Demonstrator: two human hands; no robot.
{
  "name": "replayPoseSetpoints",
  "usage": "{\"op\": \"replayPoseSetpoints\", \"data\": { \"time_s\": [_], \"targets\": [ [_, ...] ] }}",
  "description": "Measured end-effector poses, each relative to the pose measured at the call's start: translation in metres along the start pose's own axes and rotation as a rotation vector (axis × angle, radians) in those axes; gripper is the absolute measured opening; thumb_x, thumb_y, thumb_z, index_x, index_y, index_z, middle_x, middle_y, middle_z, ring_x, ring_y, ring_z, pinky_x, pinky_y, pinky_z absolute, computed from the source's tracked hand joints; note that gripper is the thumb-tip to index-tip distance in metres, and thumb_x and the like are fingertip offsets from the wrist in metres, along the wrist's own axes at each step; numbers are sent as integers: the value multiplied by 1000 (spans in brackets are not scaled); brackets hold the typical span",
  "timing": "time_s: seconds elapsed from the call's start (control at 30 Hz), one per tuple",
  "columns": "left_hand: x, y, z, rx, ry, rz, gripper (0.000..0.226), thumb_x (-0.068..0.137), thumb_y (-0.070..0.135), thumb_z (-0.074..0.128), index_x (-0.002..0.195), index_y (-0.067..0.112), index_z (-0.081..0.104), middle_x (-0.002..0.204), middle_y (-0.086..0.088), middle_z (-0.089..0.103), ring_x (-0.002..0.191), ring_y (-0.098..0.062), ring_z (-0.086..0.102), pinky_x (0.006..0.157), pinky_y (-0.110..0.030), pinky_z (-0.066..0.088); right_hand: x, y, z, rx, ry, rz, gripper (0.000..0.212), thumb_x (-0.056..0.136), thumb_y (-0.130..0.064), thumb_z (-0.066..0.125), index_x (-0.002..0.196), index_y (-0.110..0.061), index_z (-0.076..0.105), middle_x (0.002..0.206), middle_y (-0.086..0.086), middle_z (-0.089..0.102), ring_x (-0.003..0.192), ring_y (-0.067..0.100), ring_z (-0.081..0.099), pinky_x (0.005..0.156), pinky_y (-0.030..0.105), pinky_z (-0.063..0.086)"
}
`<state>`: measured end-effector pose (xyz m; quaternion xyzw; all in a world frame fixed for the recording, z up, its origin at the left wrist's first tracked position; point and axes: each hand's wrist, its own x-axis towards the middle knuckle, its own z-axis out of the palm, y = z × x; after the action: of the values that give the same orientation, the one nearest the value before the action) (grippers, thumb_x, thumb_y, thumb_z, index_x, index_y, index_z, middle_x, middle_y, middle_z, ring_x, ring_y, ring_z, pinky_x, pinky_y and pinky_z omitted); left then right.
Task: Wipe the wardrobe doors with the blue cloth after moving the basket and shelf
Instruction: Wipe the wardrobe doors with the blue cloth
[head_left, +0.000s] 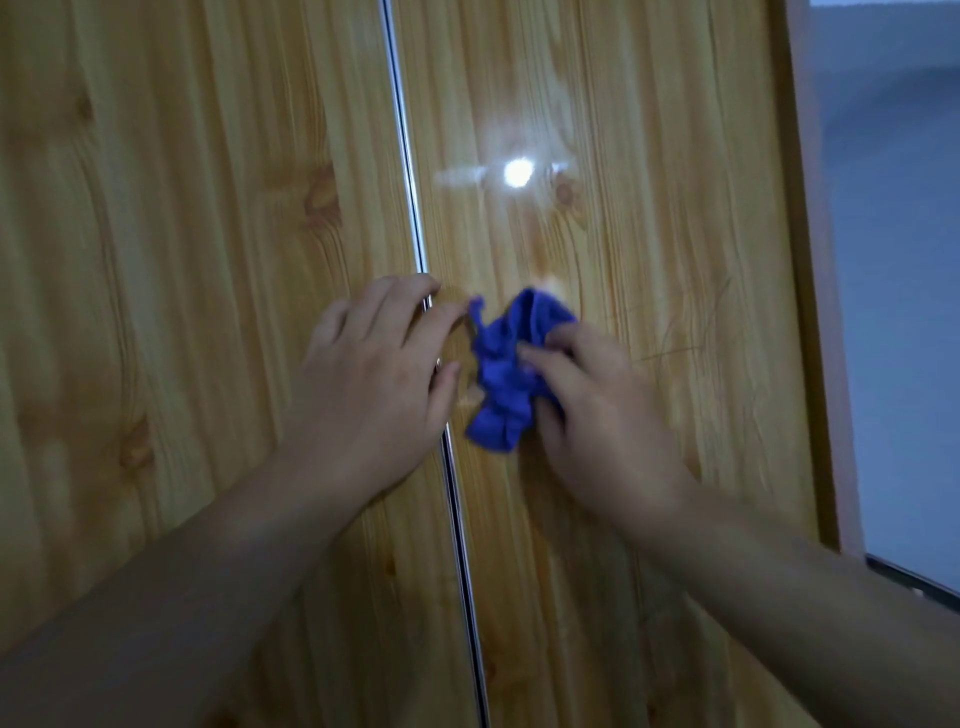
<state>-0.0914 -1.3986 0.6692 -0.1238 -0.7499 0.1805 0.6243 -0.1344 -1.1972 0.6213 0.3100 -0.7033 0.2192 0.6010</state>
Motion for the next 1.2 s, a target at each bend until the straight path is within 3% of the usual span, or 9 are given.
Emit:
{"op": "replayPoseSetpoints", "data": {
  "time_s": [0.17, 0.37, 0.5, 0.6, 0.67, 0.8, 0.93, 1.03, 1.2],
  "targets": [
    [-6, 2, 6, -27, 3, -35, 42, 97, 36, 55, 136, 23, 59, 147, -3, 54, 139, -26, 47, 106, -48, 37, -86, -14, 17, 1, -244, -133, 39, 92, -22, 50, 123, -9, 68, 120, 8, 62, 99, 22, 56, 74, 36, 58],
    [-9, 3, 11, -24, 21, -36, 43, 98, 34, 55, 139, 21, 60, 151, -4, 54, 142, -28, 47, 108, -49, 35, -85, 11, 5, -68, -424, -372, 40, 91, -25, 48, 130, -17, 57, 123, 2, 54, 101, 18, 52, 79, 29, 51],
    [-9, 2, 12, -20, 30, -36, 45, 99, 36, 52, 141, 22, 58, 151, -4, 54, 143, -27, 46, 109, -48, 35, -24, 39, -14, -104, -277, -234, 28, 96, -37, 47, 119, -29, 63, 113, -4, 60, 102, 21, 59, 81, 29, 50],
    [-9, 3, 13, -15, 56, -27, 44, 99, 35, 53, 140, 22, 59, 150, -4, 55, 142, -27, 47, 108, -47, 36, 20, 55, -35, -204, -167, -162, 40, 94, -22, 46, 124, -7, 67, 118, 15, 63, 102, 35, 62, 80, 46, 57],
    [-9, 3, 14, -16, 77, -24, 43, 98, 34, 54, 139, 21, 61, 150, -3, 56, 141, -26, 49, 108, -47, 36, 43, 64, -46, -188, -99, -92, 39, 92, -16, 47, 121, -2, 69, 115, 20, 63, 100, 39, 63, 81, 48, 56],
    [-9, 4, 14, -15, 91, -23, 43, 99, 34, 53, 139, 21, 61, 149, -3, 57, 142, -25, 49, 110, -44, 33, 77, 62, -41, -145, 41, 16, 32, 92, -7, 56, 122, -6, 68, 117, 13, 61, 103, 32, 61, 83, 36, 49],
    [-12, 2, 22, -9, 113, -21, 42, 99, 33, 54, 139, 20, 61, 148, -3, 59, 141, -24, 50, 109, -44, 34, 87, 47, -20, -163, 128, 58, 25, 94, -14, 54, 112, -7, 69, 114, 10, 59, 92, 24, 58, 66, 16, 26],
    [-10, 4, 19, -11, 159, -17, 40, 100, 31, 55, 138, 20, 63, 148, -2, 60, 140, -24, 52, 109, -43, 34, 87, 36, -21, -117, 152, 53, 23, 94, -15, 54, 108, -5, 70, 112, 11, 59, 91, 23, 58, 69, 14, 29],
    [-9, 4, 22, -9, 168, -28, 44, 97, 31, 58, 139, 20, 62, 148, -2, 60, 140, -24, 51, 109, -45, 35, 53, 11, -8, -16, 55, -33, 23, 91, -9, 59, 108, -2, 73, 106, 12, 62, 90, 25, 61, 74, 27, 45]
  ]
}}
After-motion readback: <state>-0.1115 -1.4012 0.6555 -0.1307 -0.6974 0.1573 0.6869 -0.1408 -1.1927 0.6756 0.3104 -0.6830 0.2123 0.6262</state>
